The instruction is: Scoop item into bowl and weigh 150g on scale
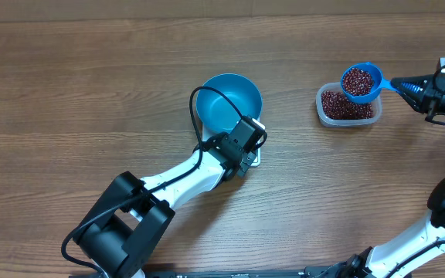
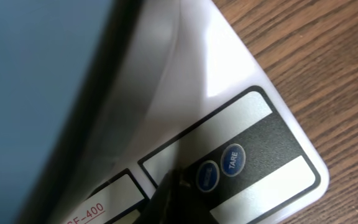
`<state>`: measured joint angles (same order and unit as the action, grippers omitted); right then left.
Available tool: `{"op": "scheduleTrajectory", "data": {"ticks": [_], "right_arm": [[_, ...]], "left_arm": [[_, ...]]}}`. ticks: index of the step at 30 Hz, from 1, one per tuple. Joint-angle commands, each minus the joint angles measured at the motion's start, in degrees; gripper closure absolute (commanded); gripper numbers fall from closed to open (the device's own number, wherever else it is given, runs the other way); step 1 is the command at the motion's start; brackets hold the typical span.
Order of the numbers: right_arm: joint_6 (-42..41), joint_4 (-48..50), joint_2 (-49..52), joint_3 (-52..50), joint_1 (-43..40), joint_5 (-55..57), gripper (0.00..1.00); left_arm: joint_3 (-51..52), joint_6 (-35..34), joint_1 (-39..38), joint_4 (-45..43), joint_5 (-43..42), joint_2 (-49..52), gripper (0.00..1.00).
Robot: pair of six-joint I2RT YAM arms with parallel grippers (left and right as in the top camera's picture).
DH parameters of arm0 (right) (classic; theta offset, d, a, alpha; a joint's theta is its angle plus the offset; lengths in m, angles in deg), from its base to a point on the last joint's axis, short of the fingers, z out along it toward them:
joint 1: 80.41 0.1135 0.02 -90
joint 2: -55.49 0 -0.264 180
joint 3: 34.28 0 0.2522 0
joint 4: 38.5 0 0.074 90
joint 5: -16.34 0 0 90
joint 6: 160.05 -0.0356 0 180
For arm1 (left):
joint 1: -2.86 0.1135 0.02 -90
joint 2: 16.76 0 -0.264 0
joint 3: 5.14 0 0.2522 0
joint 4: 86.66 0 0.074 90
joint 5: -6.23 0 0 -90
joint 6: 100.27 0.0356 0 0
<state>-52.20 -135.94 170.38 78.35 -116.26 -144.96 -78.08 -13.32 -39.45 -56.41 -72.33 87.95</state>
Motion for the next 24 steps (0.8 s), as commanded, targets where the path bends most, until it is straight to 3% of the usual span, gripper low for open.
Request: {"op": "scheduleTrajectory", "data": {"ticks": [1, 24], "right_arm": [[0.7, -0.1, 0.0, -0.2, 0.2, -1.6, 0.96], [0.7, -0.2, 0.0, -0.2, 0.2, -1.6, 0.96]], "left_arm": [[-0.1, -1.2, 0.4, -0.1, 1.0, 0.9, 0.96], [-0.1, -1.2, 0.3, -0.4, 0.3, 1.0, 0.96]]}}
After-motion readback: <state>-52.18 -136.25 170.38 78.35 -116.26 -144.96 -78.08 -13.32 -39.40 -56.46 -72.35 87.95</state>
